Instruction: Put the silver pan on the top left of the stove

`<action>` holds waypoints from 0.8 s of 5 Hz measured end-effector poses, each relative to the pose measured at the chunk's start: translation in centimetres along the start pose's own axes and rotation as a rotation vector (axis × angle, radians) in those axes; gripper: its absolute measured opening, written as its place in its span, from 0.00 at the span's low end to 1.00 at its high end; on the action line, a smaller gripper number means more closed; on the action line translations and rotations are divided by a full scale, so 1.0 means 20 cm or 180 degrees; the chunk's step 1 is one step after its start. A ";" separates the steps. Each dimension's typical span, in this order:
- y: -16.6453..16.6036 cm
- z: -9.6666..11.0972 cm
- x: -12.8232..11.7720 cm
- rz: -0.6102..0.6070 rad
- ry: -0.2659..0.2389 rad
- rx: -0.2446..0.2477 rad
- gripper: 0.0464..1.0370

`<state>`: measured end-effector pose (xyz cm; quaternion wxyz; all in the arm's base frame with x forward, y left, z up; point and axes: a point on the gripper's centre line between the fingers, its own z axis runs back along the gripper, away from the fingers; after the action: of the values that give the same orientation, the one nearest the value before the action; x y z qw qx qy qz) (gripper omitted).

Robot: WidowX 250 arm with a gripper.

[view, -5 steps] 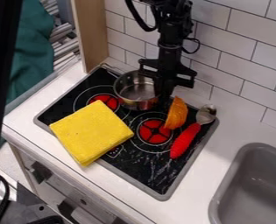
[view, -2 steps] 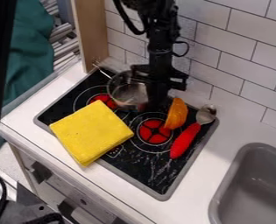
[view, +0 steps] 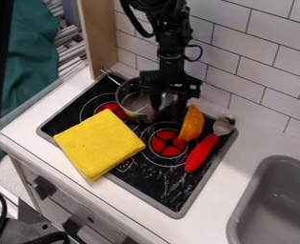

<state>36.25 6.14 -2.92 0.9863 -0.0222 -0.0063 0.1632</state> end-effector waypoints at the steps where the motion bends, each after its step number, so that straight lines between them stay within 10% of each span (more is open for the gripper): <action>1: 0.00 0.02 0.00 -0.0083 0.0001 0.0046 0.97; 4: -0.07 0.22 0.00 -0.0385 -0.0163 0.0153 0.96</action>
<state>36.61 4.92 1.60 0.9941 0.0062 -0.0290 0.1039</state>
